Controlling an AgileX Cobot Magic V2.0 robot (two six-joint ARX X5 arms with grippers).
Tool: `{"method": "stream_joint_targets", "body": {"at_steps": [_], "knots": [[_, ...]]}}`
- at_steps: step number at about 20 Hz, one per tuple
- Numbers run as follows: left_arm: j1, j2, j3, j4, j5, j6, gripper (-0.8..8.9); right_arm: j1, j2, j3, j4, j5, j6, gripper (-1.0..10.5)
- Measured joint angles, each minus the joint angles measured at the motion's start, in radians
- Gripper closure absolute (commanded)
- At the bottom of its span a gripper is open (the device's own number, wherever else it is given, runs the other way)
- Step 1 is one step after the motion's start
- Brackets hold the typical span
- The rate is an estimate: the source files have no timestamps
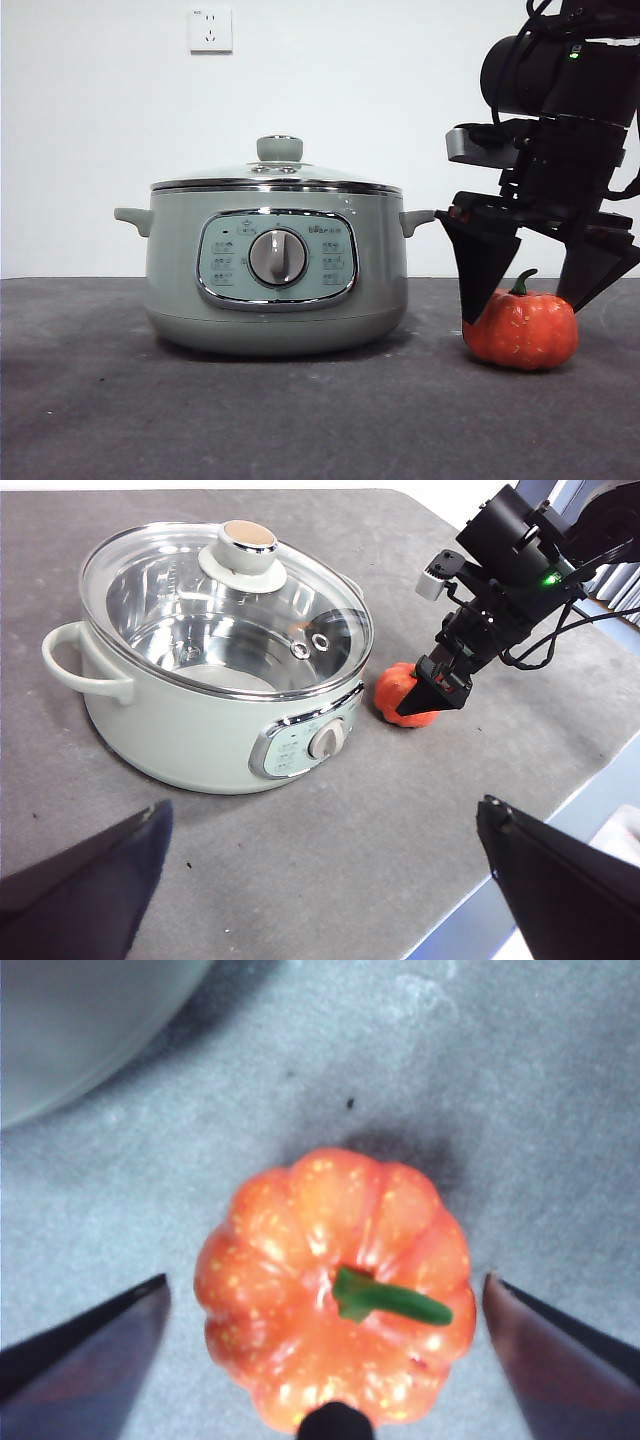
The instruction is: Pick up the pumpkin,open the lid,put the pumpkin in the pot,close the lid
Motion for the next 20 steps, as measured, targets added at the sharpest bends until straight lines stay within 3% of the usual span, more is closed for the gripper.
{"method": "stream_joint_targets", "body": {"at_steps": [5,9,15,20], "knots": [[0.000,0.002,0.000,0.011,-0.021,0.000,0.59,0.001,-0.001,0.000,-0.007,-0.001,0.005,9.6],[0.000,0.044,0.015,0.106,-0.026,-0.029,0.59,0.001,-0.077,0.000,-0.047,0.000,0.015,9.6],[-0.071,0.316,0.196,0.200,-0.035,-0.039,0.59,0.001,-0.384,0.000,-0.105,0.000,0.026,9.6],[-0.201,0.592,0.360,0.294,-0.122,-0.037,0.60,0.001,-0.638,0.000,-0.141,0.000,0.042,9.6]]}}
